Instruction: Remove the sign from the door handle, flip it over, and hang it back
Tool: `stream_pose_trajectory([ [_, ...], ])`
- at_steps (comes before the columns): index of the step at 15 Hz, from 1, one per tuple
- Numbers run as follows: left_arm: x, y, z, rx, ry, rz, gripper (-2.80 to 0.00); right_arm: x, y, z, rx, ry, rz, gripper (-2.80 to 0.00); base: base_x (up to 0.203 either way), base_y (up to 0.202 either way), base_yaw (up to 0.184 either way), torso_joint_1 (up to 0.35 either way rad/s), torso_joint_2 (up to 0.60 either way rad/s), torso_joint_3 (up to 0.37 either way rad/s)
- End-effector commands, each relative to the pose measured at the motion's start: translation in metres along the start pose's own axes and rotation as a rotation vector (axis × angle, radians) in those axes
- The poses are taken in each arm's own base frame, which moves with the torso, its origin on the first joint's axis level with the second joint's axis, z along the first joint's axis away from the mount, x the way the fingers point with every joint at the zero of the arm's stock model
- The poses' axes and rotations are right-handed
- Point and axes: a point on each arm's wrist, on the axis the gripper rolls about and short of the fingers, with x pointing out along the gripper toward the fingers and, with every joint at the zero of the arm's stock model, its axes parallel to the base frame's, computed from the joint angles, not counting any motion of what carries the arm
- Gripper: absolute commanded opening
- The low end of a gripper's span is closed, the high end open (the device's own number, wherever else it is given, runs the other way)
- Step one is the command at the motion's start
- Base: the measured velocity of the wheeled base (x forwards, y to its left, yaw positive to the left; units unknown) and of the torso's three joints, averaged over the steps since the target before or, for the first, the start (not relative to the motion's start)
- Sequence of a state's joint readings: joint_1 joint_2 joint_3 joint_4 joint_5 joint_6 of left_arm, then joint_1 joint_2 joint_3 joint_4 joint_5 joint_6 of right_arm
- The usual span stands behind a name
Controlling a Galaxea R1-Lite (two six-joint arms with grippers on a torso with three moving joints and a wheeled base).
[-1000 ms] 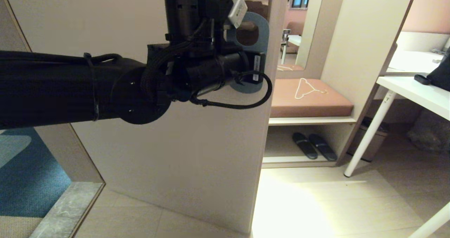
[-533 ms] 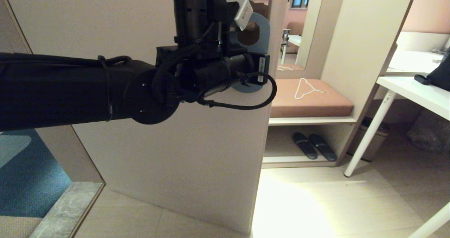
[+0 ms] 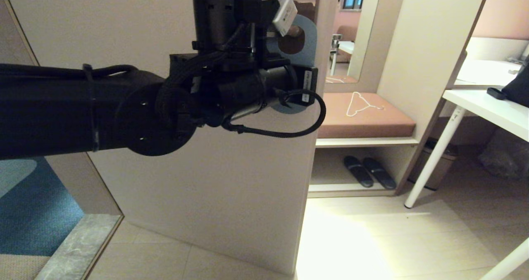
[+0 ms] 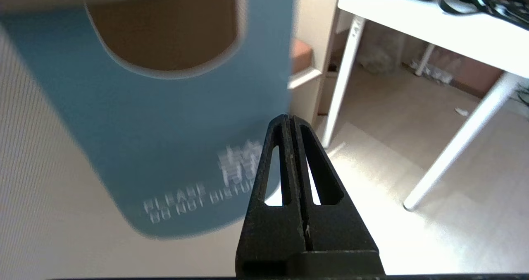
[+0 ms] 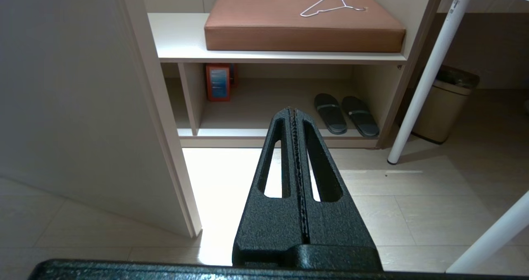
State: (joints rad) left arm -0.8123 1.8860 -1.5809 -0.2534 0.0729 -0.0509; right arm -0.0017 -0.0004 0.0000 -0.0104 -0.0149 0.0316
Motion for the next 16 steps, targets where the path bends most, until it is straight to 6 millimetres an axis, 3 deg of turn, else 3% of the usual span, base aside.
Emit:
stream_pose_trajectory([
  [1,-0.029,-0.001,0.013,-0.002,-0.025,-0.004,-2.8,0.0,0.0,0.0,0.001,0.0,0.0,-2.8,0.0,0.0,0.0,0.0,0.0,0.0],
  [6,-0.107,0.01,0.011,-0.002,-0.01,0.051,-2.8,0.0,0.0,0.0,0.001,0.0,0.0,-2.8,0.0,0.0,0.0,0.0,0.0,0.0],
  [10,-0.17,0.024,-0.016,0.007,0.035,0.172,-2.8,0.0,0.0,0.0,0.001,0.0,0.0,-2.8,0.0,0.0,0.0,0.0,0.0,0.0],
  [16,-0.246,0.069,-0.056,0.097,0.077,0.487,-2.8,0.0,0.0,0.0,0.001,0.0,0.0,-2.8,0.0,0.0,0.0,0.0,0.0,0.0],
])
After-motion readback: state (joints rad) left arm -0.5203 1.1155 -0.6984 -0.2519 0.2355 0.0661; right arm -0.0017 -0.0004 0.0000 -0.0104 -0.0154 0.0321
